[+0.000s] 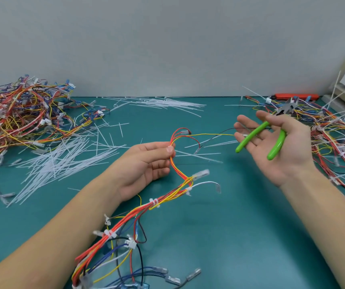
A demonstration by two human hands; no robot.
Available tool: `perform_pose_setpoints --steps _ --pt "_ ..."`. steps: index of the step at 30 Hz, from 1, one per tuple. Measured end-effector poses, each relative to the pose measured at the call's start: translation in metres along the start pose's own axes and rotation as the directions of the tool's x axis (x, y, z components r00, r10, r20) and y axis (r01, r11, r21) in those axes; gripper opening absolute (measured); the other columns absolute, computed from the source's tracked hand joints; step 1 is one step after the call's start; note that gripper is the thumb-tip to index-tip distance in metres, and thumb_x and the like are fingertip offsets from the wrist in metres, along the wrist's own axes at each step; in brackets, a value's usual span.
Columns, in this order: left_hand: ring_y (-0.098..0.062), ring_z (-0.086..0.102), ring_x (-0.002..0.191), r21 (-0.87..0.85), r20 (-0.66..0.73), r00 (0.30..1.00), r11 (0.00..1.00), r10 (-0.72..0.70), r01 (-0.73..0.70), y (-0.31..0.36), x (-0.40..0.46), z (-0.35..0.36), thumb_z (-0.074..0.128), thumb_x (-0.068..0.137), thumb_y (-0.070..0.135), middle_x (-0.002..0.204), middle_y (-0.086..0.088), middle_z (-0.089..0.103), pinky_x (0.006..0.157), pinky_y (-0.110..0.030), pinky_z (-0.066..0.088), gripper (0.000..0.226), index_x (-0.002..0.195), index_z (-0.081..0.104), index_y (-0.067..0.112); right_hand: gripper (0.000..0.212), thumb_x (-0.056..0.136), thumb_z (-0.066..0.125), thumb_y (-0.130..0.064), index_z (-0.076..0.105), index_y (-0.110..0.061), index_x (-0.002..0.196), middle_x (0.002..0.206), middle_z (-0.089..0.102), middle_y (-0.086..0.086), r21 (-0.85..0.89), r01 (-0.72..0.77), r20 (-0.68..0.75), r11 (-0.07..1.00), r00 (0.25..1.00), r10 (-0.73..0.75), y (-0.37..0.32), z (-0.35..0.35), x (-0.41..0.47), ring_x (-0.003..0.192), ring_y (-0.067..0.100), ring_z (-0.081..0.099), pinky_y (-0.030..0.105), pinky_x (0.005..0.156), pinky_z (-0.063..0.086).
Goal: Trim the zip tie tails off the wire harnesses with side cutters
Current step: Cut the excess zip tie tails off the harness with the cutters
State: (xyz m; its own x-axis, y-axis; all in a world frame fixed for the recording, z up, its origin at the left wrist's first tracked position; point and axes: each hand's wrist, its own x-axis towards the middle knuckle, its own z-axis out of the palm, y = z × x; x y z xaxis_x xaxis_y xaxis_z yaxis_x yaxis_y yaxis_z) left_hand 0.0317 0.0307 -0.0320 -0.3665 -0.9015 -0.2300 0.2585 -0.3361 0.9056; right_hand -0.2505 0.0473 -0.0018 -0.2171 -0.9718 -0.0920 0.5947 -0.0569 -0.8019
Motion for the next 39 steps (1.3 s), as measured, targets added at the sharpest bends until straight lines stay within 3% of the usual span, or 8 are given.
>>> perform_pose_setpoints --steps 8,12,17,21,23,25,32,39 --pt "-0.013 0.071 0.066 -0.138 -0.203 0.974 0.982 0.099 -0.128 0.006 0.004 -0.006 0.073 0.079 0.009 0.083 -0.005 0.074 0.063 -0.026 0.06 0.02 0.098 0.067 0.007 0.027 0.097 0.051 -0.018 0.071 -0.015 0.115 0.139 0.056 0.029 -0.217 -0.109 -0.059 0.97 0.993 0.099 0.004 0.001 0.0 0.12 0.038 0.068 0.052 0.107 0.053" --pt "-0.017 0.07 0.068 -0.109 -0.297 0.94 0.972 0.168 -0.208 0.006 0.004 -0.008 0.068 0.092 0.002 0.085 -0.007 0.072 0.066 -0.028 0.061 0.02 0.11 0.06 0.006 0.023 0.098 0.048 -0.02 0.063 -0.016 0.116 0.109 0.076 0.016 -0.267 -0.136 0.013 0.954 0.989 0.145 0.005 0.004 -0.004 0.1 0.032 0.076 0.057 0.096 0.056" --pt "-0.023 0.073 0.076 0.012 -0.39 0.862 0.938 0.323 -0.345 0.006 0.006 -0.007 0.067 0.094 -0.001 0.087 -0.01 0.072 0.071 -0.03 0.061 0.016 0.105 0.058 0.006 0.019 0.09 0.054 -0.02 0.062 -0.014 0.107 0.077 0.058 0.008 -0.367 -0.173 0.206 0.914 0.943 0.261 0.008 0.013 -0.016 0.068 0.025 0.055 0.042 0.065 0.058" --pt "-0.027 0.077 0.085 -0.065 -0.407 0.855 0.923 0.322 -0.378 0.012 0.006 -0.012 0.066 0.095 -0.001 0.089 -0.01 0.073 0.074 -0.032 0.062 0.015 0.101 0.056 0.009 0.025 0.082 0.064 -0.026 0.065 -0.016 0.104 0.086 0.061 0.014 -0.402 -0.263 0.515 0.877 0.727 0.454 0.006 0.016 -0.026 0.071 0.028 0.058 0.044 0.067 0.055" --pt "-0.029 0.077 0.09 -0.104 -0.408 0.859 0.919 0.309 -0.38 0.014 0.006 -0.015 0.065 0.095 -0.002 0.091 -0.009 0.073 0.076 -0.033 0.063 0.017 0.104 0.054 0.008 0.033 0.084 0.07 -0.028 0.064 -0.013 0.111 0.108 0.066 0.026 -0.483 -0.279 0.604 0.83 0.581 0.546 0.009 0.016 -0.03 0.088 0.039 0.068 0.05 0.077 0.057" --pt "-0.029 0.077 0.093 -0.123 -0.399 0.868 0.921 0.295 -0.369 0.016 0.005 -0.017 0.065 0.096 -0.002 0.094 -0.01 0.072 0.076 -0.033 0.062 0.021 0.11 0.052 0.006 0.033 0.087 0.069 -0.025 0.063 -0.012 0.117 0.132 0.062 0.031 -0.559 -0.239 0.62 0.794 0.515 0.592 0.015 0.016 -0.034 0.113 0.052 0.066 0.052 0.085 0.059" --pt "-0.029 0.076 0.102 -0.113 -0.237 0.947 0.962 0.218 -0.25 0.032 -0.002 -0.024 0.063 0.098 0.006 0.105 -0.015 0.075 0.075 -0.032 0.062 0.014 0.111 0.057 0.006 0.029 0.086 0.064 -0.023 0.064 -0.011 0.112 0.134 0.063 0.031 -0.607 -0.232 0.535 0.76 0.589 0.606 0.017 0.02 -0.036 0.122 0.052 0.063 0.054 0.084 0.061" --pt "-0.03 0.074 0.105 -0.036 -0.161 0.945 0.955 0.285 -0.294 0.048 -0.014 -0.033 0.064 0.098 0.013 0.107 -0.014 0.077 0.077 -0.032 0.061 0.004 0.1 0.061 0.012 0.033 0.095 0.048 -0.029 0.057 -0.008 0.118 0.132 0.066 0.029 -0.631 -0.274 0.45 0.726 0.633 0.63 0.015 0.024 -0.037 0.12 0.049 0.065 0.056 0.086 0.06"
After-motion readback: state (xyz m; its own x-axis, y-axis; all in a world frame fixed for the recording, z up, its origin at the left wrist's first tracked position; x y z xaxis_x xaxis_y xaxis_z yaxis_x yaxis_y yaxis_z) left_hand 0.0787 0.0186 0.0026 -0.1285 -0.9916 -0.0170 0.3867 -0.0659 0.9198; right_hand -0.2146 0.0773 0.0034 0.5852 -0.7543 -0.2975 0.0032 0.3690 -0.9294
